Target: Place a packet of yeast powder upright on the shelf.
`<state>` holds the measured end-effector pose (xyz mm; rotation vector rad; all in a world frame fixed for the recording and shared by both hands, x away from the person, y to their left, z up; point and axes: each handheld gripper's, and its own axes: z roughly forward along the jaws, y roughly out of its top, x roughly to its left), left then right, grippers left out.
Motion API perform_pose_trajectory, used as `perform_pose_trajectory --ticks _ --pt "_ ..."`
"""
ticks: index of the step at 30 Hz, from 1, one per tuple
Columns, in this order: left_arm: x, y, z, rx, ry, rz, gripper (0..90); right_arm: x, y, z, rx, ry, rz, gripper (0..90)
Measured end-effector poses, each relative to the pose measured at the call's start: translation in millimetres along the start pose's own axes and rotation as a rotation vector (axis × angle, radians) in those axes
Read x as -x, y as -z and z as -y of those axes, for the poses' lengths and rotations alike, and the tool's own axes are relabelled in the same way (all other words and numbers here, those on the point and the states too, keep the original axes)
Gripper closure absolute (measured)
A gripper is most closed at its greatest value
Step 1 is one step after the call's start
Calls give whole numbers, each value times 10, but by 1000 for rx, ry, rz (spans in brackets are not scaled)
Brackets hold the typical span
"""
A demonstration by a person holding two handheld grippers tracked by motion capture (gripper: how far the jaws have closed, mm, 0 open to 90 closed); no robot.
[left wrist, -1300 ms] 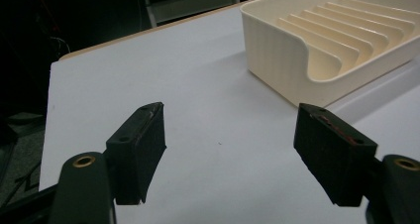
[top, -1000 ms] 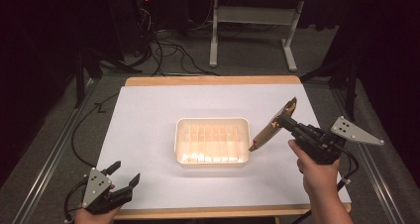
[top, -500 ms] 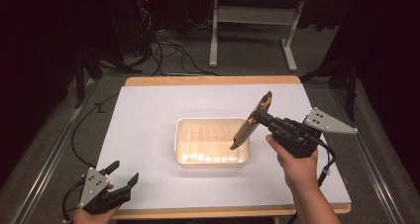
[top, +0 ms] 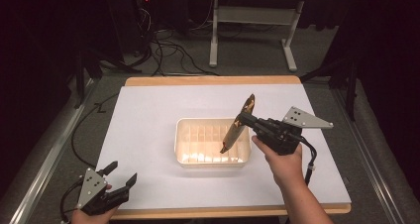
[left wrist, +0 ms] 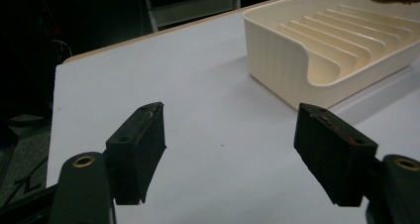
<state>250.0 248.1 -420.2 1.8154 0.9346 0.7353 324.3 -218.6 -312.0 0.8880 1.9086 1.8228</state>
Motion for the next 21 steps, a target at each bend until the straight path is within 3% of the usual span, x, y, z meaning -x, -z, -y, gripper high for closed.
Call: perform_pose_trajectory --ticks 3,21 --pt "0 -1 -4 4 1 0 287 52 -28 34 -30 1 14 900" --pt "-9 -9 3 -4 -4 0 287 301 116 45 -72 -3 100 900"
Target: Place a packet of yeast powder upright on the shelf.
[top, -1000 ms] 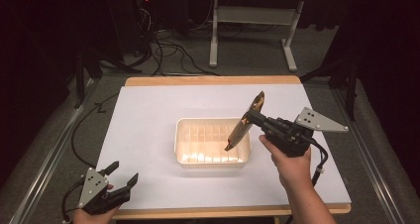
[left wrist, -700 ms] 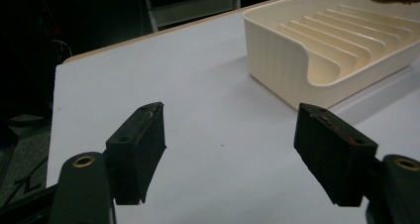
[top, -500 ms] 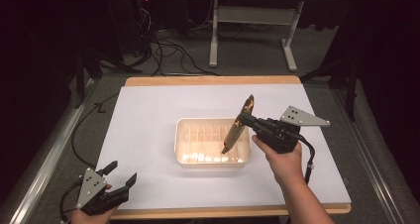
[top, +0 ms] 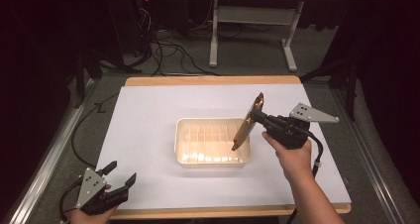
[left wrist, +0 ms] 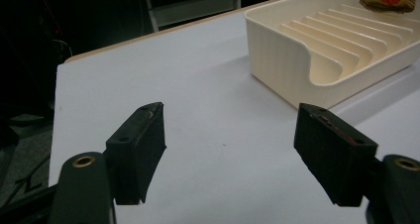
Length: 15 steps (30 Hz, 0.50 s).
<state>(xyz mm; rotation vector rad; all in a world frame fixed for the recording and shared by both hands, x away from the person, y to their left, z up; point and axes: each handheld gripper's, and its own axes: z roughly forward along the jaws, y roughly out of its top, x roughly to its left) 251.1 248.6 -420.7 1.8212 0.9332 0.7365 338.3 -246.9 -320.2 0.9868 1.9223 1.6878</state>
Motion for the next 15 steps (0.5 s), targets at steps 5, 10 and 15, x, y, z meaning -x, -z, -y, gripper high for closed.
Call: perform_pose_trajectory --ticks 5,10,15 --pt "11 -11 1 -4 -4 3 287 42 73 8 -14 16 33 900" --pt "11 -14 2 -8 -5 6 287 74 130 12 -18 27 54 900" --pt "18 -21 3 -8 -6 5 287 69 171 -23 -10 40 62 900"
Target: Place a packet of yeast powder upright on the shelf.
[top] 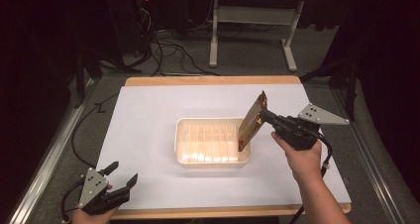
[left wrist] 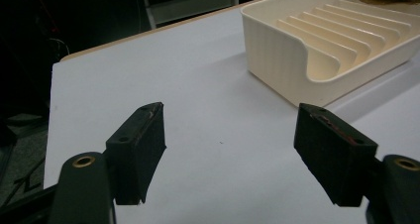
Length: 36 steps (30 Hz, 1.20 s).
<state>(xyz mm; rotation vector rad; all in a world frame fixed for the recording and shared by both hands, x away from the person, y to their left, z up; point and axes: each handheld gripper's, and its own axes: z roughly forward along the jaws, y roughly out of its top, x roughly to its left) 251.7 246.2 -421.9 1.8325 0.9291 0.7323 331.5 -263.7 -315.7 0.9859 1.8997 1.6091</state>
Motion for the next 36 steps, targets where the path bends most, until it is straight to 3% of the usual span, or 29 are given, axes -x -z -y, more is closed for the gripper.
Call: perform_pose_trajectory --ticks 7,36 --pt "-3 4 0 -2 1 2 287 -24 -35 11 -17 14 3 900" --pt "4 -10 5 -18 -2 11 286 2 -245 222 -60 -14 9 900"
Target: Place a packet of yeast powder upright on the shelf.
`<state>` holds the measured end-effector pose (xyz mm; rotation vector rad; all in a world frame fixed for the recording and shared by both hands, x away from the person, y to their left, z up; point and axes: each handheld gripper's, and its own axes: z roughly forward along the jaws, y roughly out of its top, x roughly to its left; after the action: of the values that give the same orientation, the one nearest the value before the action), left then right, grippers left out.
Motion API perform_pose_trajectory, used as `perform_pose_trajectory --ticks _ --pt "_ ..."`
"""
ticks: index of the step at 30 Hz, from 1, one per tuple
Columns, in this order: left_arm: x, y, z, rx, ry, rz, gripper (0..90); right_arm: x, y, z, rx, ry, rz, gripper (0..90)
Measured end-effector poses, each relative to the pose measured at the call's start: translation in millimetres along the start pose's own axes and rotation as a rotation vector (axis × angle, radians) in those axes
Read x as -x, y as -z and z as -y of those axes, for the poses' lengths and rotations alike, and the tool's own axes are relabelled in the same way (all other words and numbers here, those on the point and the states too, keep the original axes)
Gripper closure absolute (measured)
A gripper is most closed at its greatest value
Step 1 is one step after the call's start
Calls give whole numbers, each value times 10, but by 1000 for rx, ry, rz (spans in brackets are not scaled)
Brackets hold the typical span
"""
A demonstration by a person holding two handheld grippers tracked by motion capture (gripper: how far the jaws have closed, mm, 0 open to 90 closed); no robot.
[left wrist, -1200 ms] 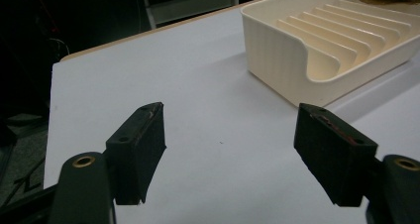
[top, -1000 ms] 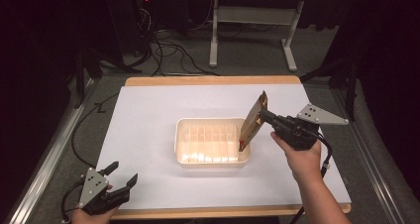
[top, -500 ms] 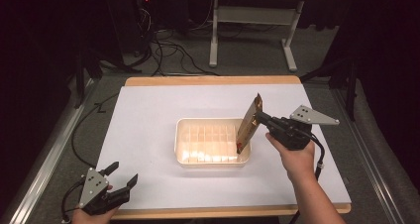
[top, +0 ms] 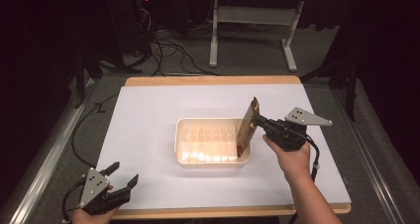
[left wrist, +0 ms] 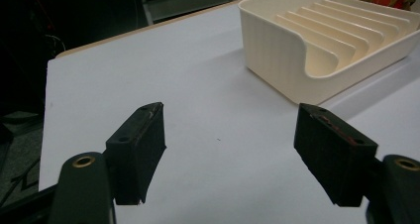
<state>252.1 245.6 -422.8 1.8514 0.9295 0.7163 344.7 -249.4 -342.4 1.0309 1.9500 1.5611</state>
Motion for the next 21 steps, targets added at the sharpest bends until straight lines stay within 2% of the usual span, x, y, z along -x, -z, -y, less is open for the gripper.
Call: perform_pose_trajectory --ticks 10,21 --pt "3 0 0 -1 -2 1 287 16 -71 118 -30 -15 8 900" --pt "6 -7 2 -3 -4 2 286 21 -115 238 -32 -29 2 900"
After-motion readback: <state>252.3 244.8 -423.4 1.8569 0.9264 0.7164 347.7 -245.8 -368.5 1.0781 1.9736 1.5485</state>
